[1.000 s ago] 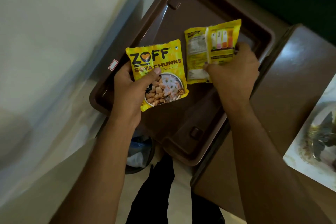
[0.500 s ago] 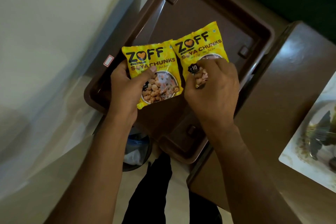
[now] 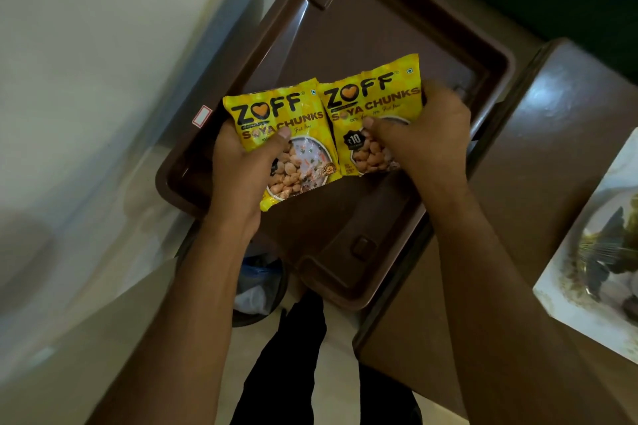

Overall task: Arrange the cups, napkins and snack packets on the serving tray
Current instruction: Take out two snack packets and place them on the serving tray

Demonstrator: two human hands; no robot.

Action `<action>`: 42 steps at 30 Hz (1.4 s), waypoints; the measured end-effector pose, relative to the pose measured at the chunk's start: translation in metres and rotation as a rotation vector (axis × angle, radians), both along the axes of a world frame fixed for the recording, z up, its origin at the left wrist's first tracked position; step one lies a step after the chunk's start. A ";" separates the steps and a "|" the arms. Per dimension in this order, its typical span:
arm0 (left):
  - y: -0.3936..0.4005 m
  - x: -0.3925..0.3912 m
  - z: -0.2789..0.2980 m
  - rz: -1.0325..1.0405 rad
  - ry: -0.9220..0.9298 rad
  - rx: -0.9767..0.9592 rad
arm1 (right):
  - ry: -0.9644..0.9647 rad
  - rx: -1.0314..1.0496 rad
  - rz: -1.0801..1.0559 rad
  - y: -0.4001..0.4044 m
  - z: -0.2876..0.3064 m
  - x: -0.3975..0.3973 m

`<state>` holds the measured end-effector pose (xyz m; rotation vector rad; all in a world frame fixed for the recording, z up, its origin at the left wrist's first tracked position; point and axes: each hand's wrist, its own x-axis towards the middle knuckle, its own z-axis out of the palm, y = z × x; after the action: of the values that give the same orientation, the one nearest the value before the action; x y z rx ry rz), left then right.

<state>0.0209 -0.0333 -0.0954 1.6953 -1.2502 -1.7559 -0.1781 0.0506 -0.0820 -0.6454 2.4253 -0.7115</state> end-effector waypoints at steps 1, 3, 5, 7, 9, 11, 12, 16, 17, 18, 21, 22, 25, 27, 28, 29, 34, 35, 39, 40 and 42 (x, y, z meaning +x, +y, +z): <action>-0.001 0.001 0.000 -0.010 0.008 0.002 | -0.044 -0.021 -0.023 0.001 0.001 0.000; -0.003 0.003 0.000 -0.035 0.006 -0.006 | -0.131 -0.044 -0.058 0.004 0.002 0.000; -0.004 0.005 0.001 -0.047 0.002 -0.012 | -0.215 -0.068 -0.073 0.009 0.003 -0.002; -0.004 0.007 0.001 -0.046 0.017 -0.002 | -0.294 -0.086 -0.072 0.012 0.005 -0.004; -0.003 0.008 0.002 -0.051 0.032 -0.002 | -0.359 -0.101 -0.081 0.015 0.006 -0.007; -0.002 0.009 0.004 -0.058 0.038 -0.016 | -0.414 -0.126 -0.118 0.017 0.009 -0.009; -0.002 0.010 0.004 -0.058 0.037 -0.023 | -0.441 -0.149 -0.143 0.018 0.011 -0.010; -0.006 0.012 0.010 -0.042 0.037 -0.032 | -0.514 -0.246 -0.150 0.029 0.018 -0.014; -0.005 0.012 0.012 -0.045 0.038 -0.039 | -0.534 -0.279 -0.147 0.034 0.020 -0.016; -0.004 0.011 0.016 -0.049 0.042 -0.046 | -0.559 -0.317 -0.142 0.039 0.022 -0.018; 0.004 0.005 0.029 -0.055 0.094 -0.024 | -0.651 -0.438 -0.187 0.056 0.028 -0.024; 0.009 0.002 0.033 -0.057 0.117 -0.003 | -0.664 -0.463 -0.212 0.065 0.030 -0.027; 0.028 -0.011 0.043 -0.091 0.170 0.028 | -0.649 -0.491 -0.247 0.096 0.027 -0.039; 0.042 -0.020 0.048 -0.127 0.193 0.017 | -0.652 -0.500 -0.270 0.117 0.027 -0.047; 0.051 -0.026 0.050 -0.143 0.195 0.013 | -0.648 -0.504 -0.283 0.129 0.029 -0.051; 0.060 -0.033 0.052 -0.161 0.194 0.014 | -0.641 -0.512 -0.296 0.142 0.030 -0.056; 0.104 -0.074 0.054 -0.252 0.199 0.032 | -0.621 -0.550 -0.370 0.206 0.039 -0.087; 0.114 -0.084 0.056 -0.276 0.200 0.030 | -0.613 -0.553 -0.388 0.218 0.042 -0.093; 0.155 -0.128 0.064 -0.351 0.209 0.031 | -0.567 -0.571 -0.431 0.265 0.056 -0.116; 0.165 -0.140 0.066 -0.368 0.213 0.033 | -0.552 -0.581 -0.444 0.278 0.059 -0.121; 0.184 -0.161 0.069 -0.401 0.231 0.049 | -0.523 -0.602 -0.492 0.302 0.063 -0.133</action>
<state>-0.1401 0.1506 -0.0262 1.2786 -1.5247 -2.1528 -0.3107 0.3530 -0.0190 -0.0271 1.8688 -1.6160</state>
